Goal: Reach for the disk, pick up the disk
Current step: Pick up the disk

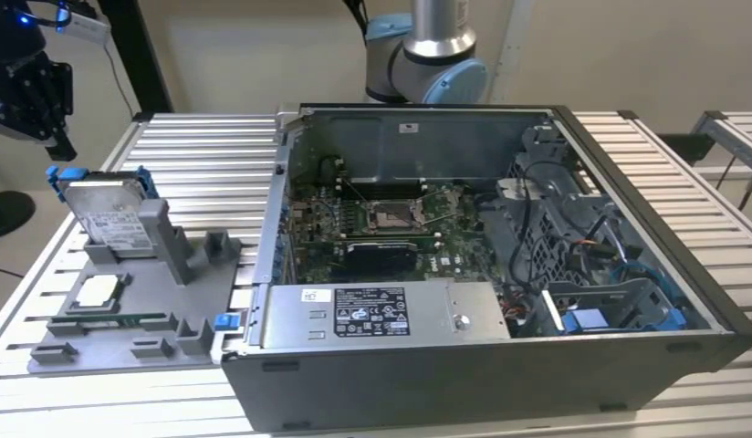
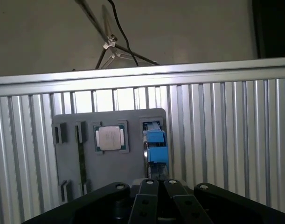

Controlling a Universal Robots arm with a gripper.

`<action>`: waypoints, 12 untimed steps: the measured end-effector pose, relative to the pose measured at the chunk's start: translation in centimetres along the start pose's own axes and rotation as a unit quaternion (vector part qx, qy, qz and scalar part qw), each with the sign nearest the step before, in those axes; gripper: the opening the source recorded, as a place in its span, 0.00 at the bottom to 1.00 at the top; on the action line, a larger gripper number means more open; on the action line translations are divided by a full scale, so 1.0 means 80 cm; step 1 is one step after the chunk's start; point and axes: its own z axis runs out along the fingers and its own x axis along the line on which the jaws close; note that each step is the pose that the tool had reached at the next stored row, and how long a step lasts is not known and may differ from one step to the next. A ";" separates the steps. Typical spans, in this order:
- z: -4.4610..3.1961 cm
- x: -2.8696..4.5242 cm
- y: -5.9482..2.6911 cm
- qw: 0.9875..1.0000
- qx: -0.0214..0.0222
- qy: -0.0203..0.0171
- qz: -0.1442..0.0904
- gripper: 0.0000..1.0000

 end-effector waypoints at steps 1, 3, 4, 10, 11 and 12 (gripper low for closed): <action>0.0000 0.0000 0.000 1.000 0.000 0.000 0.000 0.00; 0.0000 0.0000 0.000 1.000 0.000 0.000 0.000 0.00; 0.0000 0.0000 0.000 1.000 0.000 0.000 0.000 1.00; 0.0000 0.0000 0.000 1.000 0.000 0.000 -0.001 1.00; 0.0000 0.0000 0.000 1.000 0.000 0.000 -0.001 1.00; 0.0000 0.0000 0.000 1.000 0.000 0.000 -0.001 1.00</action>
